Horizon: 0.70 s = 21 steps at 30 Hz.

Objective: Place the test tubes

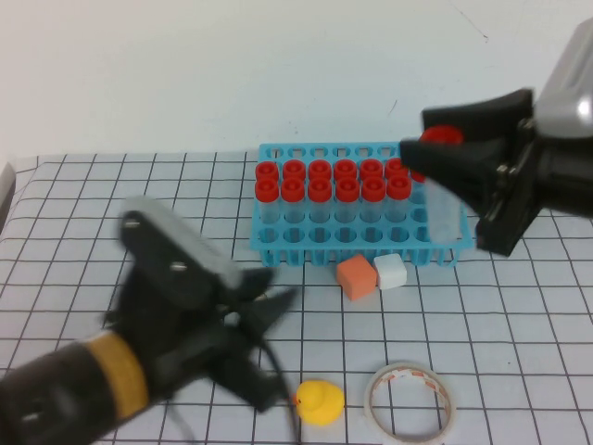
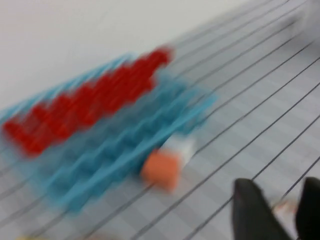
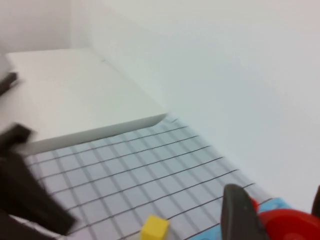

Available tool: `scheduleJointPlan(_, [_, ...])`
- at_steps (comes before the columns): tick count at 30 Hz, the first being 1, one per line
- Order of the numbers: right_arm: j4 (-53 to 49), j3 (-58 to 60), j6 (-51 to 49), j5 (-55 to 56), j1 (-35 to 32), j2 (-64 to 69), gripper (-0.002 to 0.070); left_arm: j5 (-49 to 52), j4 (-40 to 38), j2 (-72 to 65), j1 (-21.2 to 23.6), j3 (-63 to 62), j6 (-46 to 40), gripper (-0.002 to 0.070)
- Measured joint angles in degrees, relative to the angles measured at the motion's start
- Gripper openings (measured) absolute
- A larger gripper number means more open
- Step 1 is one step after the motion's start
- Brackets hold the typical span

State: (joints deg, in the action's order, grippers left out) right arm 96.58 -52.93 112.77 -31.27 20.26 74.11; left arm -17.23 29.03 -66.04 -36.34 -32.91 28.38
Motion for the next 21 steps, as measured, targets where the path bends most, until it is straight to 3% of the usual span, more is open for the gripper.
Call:
scheduleJointPlan(3, [0.25, 0.00, -1.67, 2.95, 0.00, -2.11, 0.0279, 13.06, 0.38, 7.49, 0.22, 0.29, 1.72, 0.0081])
scheduleJointPlan(6, [0.63, 0.00, -4.00, 4.92, 0.00, -3.41, 0.0279, 22.78, 1.18, 15.32, 0.48, 2.78, 1.82, 0.0022])
scheduleJointPlan(21, [0.98, 2.68, -8.56, 6.53, 0.00, -4.08, 0.0279, 40.16, -0.78, 60.43, 0.48, 16.89, 2.55, 0.0000])
